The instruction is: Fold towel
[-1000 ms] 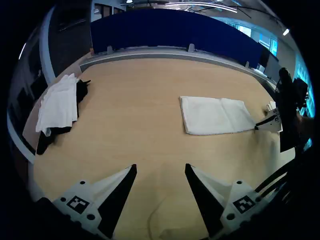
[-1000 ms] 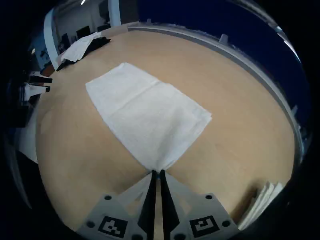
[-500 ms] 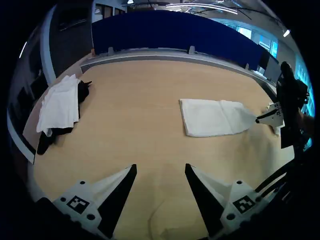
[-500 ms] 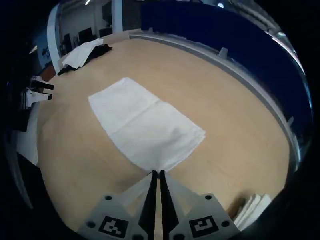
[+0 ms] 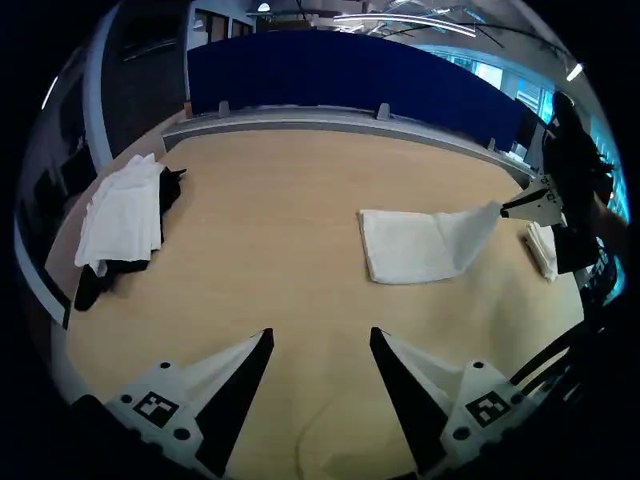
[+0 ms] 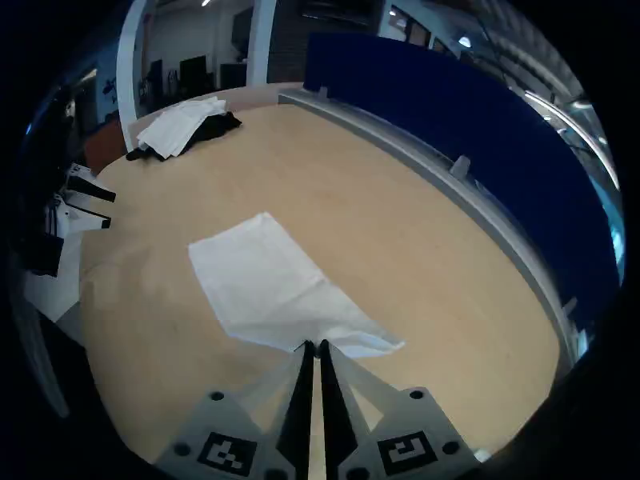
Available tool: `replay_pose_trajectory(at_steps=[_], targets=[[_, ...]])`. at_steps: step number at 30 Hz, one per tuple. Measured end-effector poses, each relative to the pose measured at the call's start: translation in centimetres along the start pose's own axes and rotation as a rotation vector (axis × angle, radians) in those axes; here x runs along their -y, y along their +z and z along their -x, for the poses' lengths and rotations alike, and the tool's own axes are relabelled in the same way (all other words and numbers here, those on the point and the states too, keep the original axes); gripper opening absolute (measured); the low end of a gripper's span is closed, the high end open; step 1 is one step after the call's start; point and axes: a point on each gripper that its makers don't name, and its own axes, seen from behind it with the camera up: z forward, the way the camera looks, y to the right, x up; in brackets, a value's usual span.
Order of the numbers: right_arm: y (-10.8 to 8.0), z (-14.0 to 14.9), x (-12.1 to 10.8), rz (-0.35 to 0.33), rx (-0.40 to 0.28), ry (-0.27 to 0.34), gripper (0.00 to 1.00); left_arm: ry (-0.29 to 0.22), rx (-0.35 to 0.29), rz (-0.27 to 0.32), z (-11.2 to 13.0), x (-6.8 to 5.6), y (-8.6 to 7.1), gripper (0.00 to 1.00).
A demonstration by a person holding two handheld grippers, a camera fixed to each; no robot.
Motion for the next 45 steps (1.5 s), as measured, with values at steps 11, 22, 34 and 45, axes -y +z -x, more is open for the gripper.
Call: replay_pose_trajectory(at_steps=[11,22,34,45], targets=[[0.5,-2.1,0.8,-0.012,-0.003,-0.045,0.06,-0.016,-0.013,-0.006,-0.3,0.9,-0.9,0.89],[3.1,-6.1,4.0,-0.076,-0.015,-0.148,0.06,-0.036,-0.043,-0.023,-0.8,1.9,-2.5,0.89],[9.4,-7.9,11.0,-0.198,0.022,-0.271,0.06,-0.120,-0.076,-0.074,-0.5,3.6,-4.0,0.89],[13.2,-5.8,14.7,-0.271,0.061,-0.204,0.06,-0.148,-0.072,-0.073,0.1,3.2,-3.9,0.89]])
